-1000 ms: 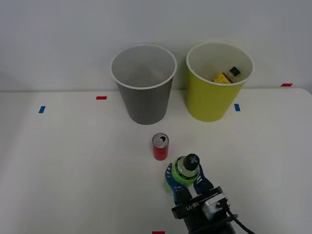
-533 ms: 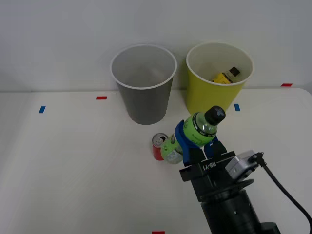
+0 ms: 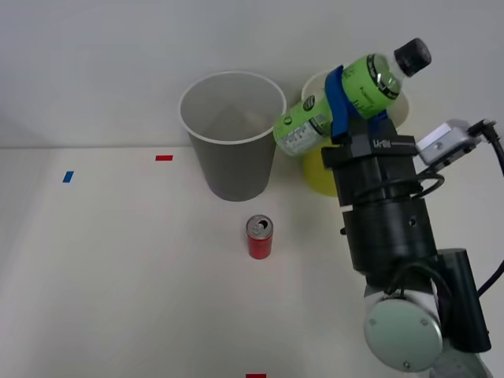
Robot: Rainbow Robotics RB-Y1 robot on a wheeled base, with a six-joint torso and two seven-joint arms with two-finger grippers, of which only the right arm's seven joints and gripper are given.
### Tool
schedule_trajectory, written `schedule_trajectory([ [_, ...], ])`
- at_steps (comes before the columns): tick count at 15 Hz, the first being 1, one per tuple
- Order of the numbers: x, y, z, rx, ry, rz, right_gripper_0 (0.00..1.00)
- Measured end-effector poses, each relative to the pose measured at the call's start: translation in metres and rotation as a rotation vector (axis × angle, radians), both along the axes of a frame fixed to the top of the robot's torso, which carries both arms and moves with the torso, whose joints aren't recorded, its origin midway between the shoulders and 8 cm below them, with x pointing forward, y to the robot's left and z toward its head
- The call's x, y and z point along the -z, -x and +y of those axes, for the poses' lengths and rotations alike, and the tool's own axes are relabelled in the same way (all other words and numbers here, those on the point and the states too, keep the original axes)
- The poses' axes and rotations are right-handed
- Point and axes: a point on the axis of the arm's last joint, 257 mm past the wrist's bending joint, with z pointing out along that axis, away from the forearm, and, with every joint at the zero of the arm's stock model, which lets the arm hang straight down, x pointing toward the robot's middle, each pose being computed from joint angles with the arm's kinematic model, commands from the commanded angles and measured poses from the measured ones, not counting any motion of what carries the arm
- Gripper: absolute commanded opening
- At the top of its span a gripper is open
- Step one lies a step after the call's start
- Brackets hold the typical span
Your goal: Put cans in the gray bin, plastic bottles in the light green bin
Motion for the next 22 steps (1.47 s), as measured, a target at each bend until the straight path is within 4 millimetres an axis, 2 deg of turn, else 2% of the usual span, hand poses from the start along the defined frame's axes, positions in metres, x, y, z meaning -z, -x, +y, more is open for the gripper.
schedule_trajectory([
  [5, -0.045, -0.037, -0.035, 0.008, -0.002, -0.017, 0.0],
  [12, -0.035, -0.111, -0.05, 0.131, 0.088, 0.023, 0.0],
  [15, -0.029, -0.139, -0.065, 0.212, 0.15, 0.041, 0.0],
  [19, -0.014, -0.156, -0.084, 0.267, 0.263, 0.093, 0.0],
  [22, -0.011, -0.159, -0.089, 0.276, 0.287, 0.108, 0.0],
])
